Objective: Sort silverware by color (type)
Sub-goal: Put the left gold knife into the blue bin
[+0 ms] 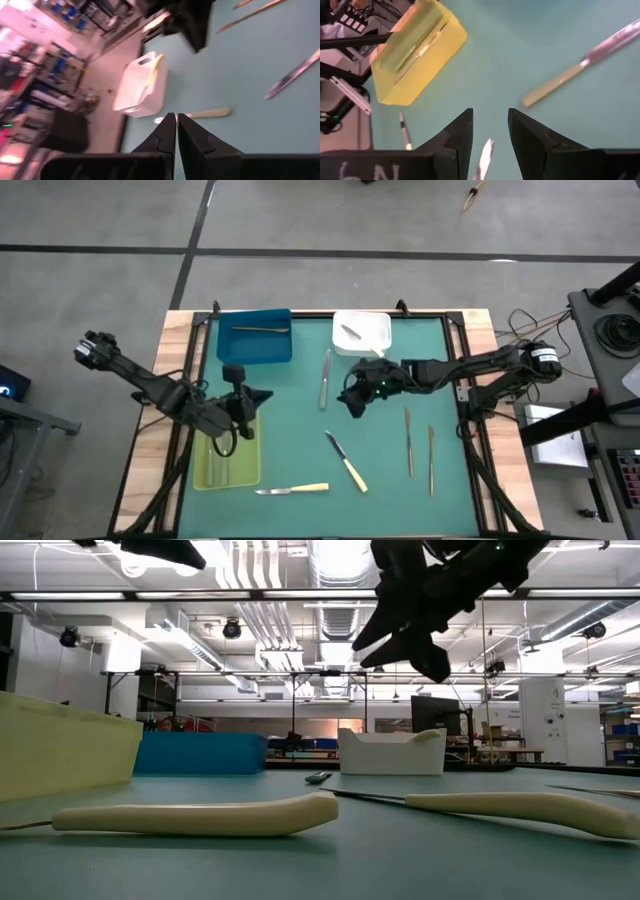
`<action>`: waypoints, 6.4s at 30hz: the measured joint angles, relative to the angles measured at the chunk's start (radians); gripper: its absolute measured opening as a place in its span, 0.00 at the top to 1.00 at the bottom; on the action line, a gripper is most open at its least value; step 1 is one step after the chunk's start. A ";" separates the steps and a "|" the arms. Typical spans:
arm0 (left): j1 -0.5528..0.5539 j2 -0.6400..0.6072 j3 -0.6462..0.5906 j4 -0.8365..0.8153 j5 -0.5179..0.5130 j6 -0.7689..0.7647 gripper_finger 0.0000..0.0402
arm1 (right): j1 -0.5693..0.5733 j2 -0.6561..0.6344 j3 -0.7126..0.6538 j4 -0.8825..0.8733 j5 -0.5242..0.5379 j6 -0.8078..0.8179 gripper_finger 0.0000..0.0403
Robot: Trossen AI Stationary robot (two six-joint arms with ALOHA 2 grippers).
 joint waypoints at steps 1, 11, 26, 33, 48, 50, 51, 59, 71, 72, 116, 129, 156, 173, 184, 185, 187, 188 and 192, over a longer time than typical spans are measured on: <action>0.000 -0.008 -0.013 0.006 -0.025 0.007 1.00 | 0.010 0.000 0.000 -0.003 0.000 0.022 0.72; 0.004 -0.037 -0.053 0.009 -0.140 0.026 1.00 | 0.124 0.000 0.000 -0.098 0.001 0.248 0.72; 0.005 -0.033 -0.054 0.024 -0.138 0.030 1.00 | 0.243 0.000 0.000 -0.676 -0.103 0.545 0.72; 0.005 -0.033 -0.054 0.026 -0.138 0.010 1.00 | 0.242 0.000 -0.002 -0.920 -0.104 0.575 0.72; 0.005 -0.033 -0.055 0.030 -0.137 0.005 1.00 | 0.242 0.000 -0.091 -0.862 -0.095 0.622 0.72; 0.005 -0.033 -0.055 0.031 -0.137 0.005 1.00 | 0.242 0.000 -0.113 -0.820 -0.095 0.630 0.72; 0.005 -0.033 -0.055 0.031 -0.137 0.005 1.00 | 0.242 0.000 -0.124 -0.797 -0.094 0.633 0.72; 0.005 -0.033 -0.055 0.030 -0.137 0.005 1.00 | 0.242 0.000 -0.167 -0.757 -0.079 0.653 0.72; 0.005 -0.033 -0.055 0.030 -0.137 0.005 1.00 | 0.243 0.033 -0.202 -0.681 -0.074 0.648 0.72; 0.005 -0.033 -0.055 0.030 -0.137 0.005 1.00 | 0.242 0.041 -0.202 -0.678 -0.073 0.633 0.72; 0.006 -0.032 -0.056 0.059 -0.137 0.005 1.00 | 0.248 -0.180 -0.194 -0.301 0.319 0.204 0.98; 0.024 -0.035 -0.056 0.158 -0.118 0.048 1.00 | 0.190 -0.124 -0.195 0.558 0.373 -0.531 0.98; 0.393 -0.253 -0.066 0.374 0.139 0.339 1.00 | -0.298 0.407 0.414 0.761 -0.243 -0.831 0.98; 0.394 -0.410 -0.127 0.364 0.136 0.319 1.00 | -0.397 0.808 0.989 0.398 -0.317 -0.885 0.98; 0.394 -0.425 -0.135 0.364 0.135 0.312 1.00 | -0.398 0.963 1.284 0.038 -0.314 -0.996 0.98; 0.394 -0.428 -0.135 0.365 0.135 0.313 1.00 | -0.398 0.970 1.294 0.030 -0.313 -1.001 0.98; 0.394 -0.434 -0.136 0.370 0.134 0.313 1.00 | -0.398 0.975 1.300 0.015 -0.307 -1.007 0.98; 0.394 -0.437 -0.135 0.371 0.134 0.313 1.00 | -0.398 0.978 1.301 0.015 -0.306 -1.009 0.98; 0.394 -0.452 -0.135 0.372 0.134 0.316 1.00 | -0.399 0.992 1.301 0.010 -0.306 -1.026 0.98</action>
